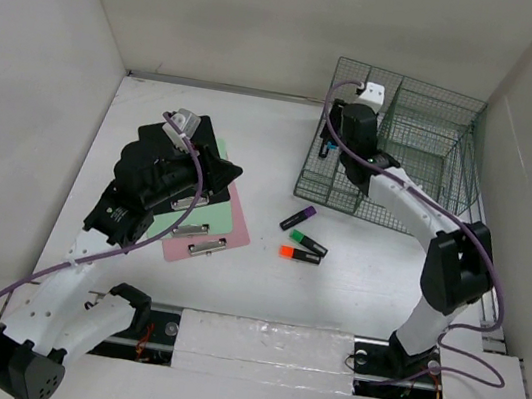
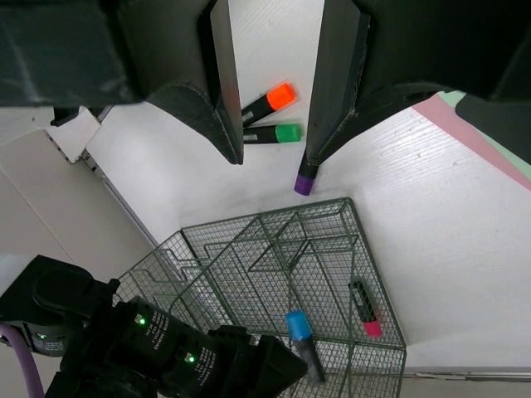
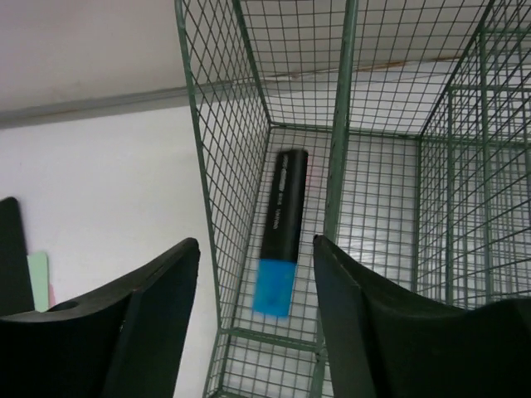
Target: Organize the desk
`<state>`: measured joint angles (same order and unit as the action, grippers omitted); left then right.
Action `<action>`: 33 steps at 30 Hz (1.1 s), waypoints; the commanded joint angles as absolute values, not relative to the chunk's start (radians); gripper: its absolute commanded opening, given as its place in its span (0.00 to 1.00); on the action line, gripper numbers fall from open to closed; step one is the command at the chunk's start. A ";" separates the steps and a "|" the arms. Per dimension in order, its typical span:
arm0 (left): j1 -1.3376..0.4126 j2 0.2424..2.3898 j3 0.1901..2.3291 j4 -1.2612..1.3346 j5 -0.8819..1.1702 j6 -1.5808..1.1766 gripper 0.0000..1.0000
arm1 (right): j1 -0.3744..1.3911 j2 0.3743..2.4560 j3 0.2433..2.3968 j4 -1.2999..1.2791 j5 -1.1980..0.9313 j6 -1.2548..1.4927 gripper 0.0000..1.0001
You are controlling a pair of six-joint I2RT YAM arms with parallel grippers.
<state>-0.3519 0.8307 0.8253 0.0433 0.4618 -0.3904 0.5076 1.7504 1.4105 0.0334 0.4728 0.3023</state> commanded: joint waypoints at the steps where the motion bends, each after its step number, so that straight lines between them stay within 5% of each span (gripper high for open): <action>1: -0.350 0.810 0.856 0.066 0.453 -0.373 0.33 | 0.515 1.706 1.448 0.063 0.462 0.265 0.64; 7: -0.350 0.818 0.857 0.068 0.462 -0.374 0.33 | 0.528 1.594 1.281 0.109 0.413 0.287 0.70; 9: -0.350 0.815 0.851 0.074 0.472 -0.379 0.33 | 0.537 1.539 1.192 0.111 0.384 0.298 0.56; 10: -0.350 0.816 0.853 0.078 0.477 -0.379 0.33 | 0.548 1.517 1.160 0.107 0.361 0.296 0.30; 12: -0.350 0.821 0.859 0.075 0.471 -0.377 0.33 | 0.587 1.462 1.045 0.116 0.342 0.302 0.04; 17: -0.350 0.810 0.848 0.081 0.468 -0.377 0.34 | 0.673 1.417 0.842 0.120 0.296 0.317 0.00; 20: -0.350 0.830 0.859 0.075 0.479 -0.380 0.34 | 0.695 1.422 0.778 0.084 0.235 0.354 0.13; 21: -0.350 0.830 0.853 0.078 0.491 -0.382 0.34 | 0.712 1.424 0.769 0.081 0.232 0.363 0.31; 24: -0.350 0.834 0.857 0.084 0.483 -0.385 0.34 | 0.742 1.434 0.755 0.089 0.274 0.394 0.61; 28: -0.350 0.835 0.853 0.083 0.489 -0.383 0.34 | 0.742 1.485 0.776 0.150 0.253 0.391 0.77; 33: -0.350 0.835 0.862 0.069 0.476 -0.376 0.34 | 0.742 1.655 0.902 0.100 0.281 0.425 0.77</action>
